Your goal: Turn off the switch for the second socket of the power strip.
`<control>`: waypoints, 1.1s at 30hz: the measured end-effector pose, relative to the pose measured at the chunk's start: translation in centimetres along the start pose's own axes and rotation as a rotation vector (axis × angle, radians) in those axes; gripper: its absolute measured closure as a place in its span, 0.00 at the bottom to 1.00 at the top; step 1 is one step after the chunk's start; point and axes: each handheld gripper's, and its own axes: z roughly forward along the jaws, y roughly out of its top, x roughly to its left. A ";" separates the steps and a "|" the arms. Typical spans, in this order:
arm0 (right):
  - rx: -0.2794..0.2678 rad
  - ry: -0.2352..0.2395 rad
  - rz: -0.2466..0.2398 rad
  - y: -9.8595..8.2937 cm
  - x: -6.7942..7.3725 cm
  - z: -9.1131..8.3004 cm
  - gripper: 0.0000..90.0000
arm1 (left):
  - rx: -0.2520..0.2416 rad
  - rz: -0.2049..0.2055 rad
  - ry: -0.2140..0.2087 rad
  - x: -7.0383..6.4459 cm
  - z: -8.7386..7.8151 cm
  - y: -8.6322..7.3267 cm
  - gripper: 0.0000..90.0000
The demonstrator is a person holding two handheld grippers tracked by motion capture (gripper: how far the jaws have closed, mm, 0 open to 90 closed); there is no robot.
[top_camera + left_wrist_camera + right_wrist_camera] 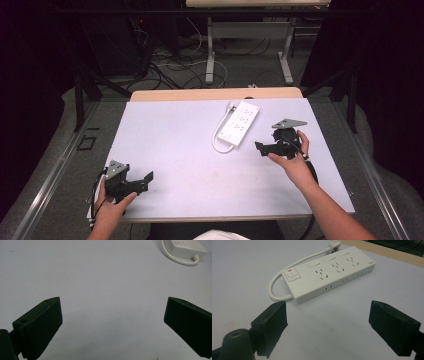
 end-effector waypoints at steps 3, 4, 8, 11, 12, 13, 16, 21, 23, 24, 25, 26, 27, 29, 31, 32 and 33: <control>0.005 0.002 -0.002 0.3 0.1 0.0 0.16 | -0.001 0.000 0.000 0.0 0.0 0.0 0.02; 0.004 0.003 -0.008 0.4 0.1 0.0 0.16 | -0.002 -0.001 0.000 0.0 0.0 0.0 0.02; 0.005 0.007 -0.014 0.8 0.1 0.0 0.16 | -0.002 -0.004 0.001 0.0 0.0 0.0 0.02; 0.007 0.011 -0.016 1.2 0.2 0.0 0.16 | -0.001 0.000 0.001 0.0 0.0 0.0 0.02; 0.010 0.015 -0.012 1.4 0.2 0.0 0.16 | -0.001 0.000 0.001 0.0 0.0 0.0 0.02; 0.009 0.014 -0.011 1.5 0.2 0.0 0.16 | -0.001 0.000 0.001 0.0 0.0 0.0 0.03; 0.011 0.013 -0.014 1.9 0.2 0.0 0.16 | 0.000 -0.001 0.001 0.0 0.0 0.0 0.03; 0.014 0.017 -0.012 2.5 0.1 0.1 0.16 | -0.001 -0.004 0.002 0.1 0.0 0.0 0.03; 0.016 0.018 -0.010 2.7 0.1 0.1 0.16 | -0.001 -0.005 0.002 0.1 0.0 0.0 0.03; 0.016 0.016 -0.014 2.9 0.0 0.2 0.16 | 0.000 -0.005 0.002 0.1 0.0 0.0 0.03; 0.016 0.016 -0.014 2.9 0.0 0.2 0.16 | 0.000 -0.005 0.002 0.1 0.0 0.0 0.03; 0.017 0.015 -0.018 3.0 0.0 0.2 0.17 | 0.000 -0.005 0.002 0.1 0.0 0.0 0.03; 0.021 0.012 -0.016 3.1 0.0 0.3 0.17 | 0.000 -0.005 0.002 0.1 0.0 0.0 0.03; 0.020 0.013 -0.018 3.4 0.0 0.3 0.17 | 0.001 -0.004 0.002 0.1 0.0 0.0 0.03; 0.021 0.008 -0.022 3.6 -0.1 0.4 0.17 | 0.000 -0.005 0.002 0.0 0.1 0.0 0.03; 0.021 0.008 -0.022 3.7 -0.1 0.5 0.17 | 0.001 -0.004 0.002 0.0 0.1 0.0 0.03; 0.021 0.011 -0.017 3.8 -0.1 0.6 0.17 | 0.001 -0.004 0.002 0.0 0.1 0.0 0.03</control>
